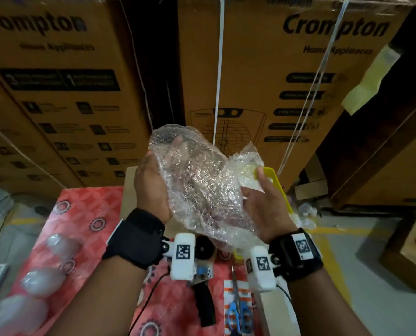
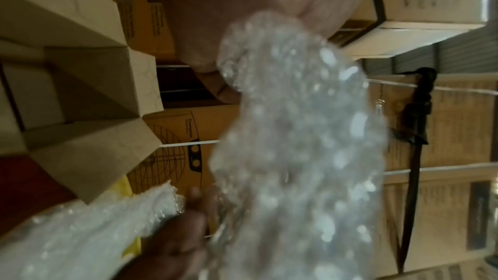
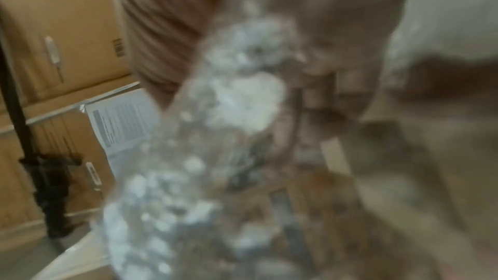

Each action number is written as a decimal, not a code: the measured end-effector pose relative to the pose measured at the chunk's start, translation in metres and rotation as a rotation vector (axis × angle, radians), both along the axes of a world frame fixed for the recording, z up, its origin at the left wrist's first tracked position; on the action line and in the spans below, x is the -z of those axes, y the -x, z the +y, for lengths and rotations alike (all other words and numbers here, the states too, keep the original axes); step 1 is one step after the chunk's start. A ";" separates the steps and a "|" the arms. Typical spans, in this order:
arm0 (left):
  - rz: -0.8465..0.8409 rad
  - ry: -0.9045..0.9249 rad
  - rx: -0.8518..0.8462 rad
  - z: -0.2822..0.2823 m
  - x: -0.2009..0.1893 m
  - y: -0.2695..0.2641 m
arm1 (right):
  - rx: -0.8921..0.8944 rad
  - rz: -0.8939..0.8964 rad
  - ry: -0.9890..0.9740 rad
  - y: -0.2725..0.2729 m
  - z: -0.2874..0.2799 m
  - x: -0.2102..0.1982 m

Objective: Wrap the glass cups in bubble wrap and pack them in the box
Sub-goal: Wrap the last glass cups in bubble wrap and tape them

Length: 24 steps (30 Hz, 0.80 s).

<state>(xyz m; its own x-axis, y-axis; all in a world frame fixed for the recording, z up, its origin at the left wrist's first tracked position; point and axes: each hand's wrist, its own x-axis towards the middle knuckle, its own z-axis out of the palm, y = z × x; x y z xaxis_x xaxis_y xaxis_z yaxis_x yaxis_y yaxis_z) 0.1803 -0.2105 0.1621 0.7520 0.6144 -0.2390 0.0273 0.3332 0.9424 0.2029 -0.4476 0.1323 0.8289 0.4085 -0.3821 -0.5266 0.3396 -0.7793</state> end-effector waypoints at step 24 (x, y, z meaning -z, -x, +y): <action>-0.006 0.189 0.203 0.136 0.037 0.119 | 0.480 -0.312 0.358 0.017 0.087 0.012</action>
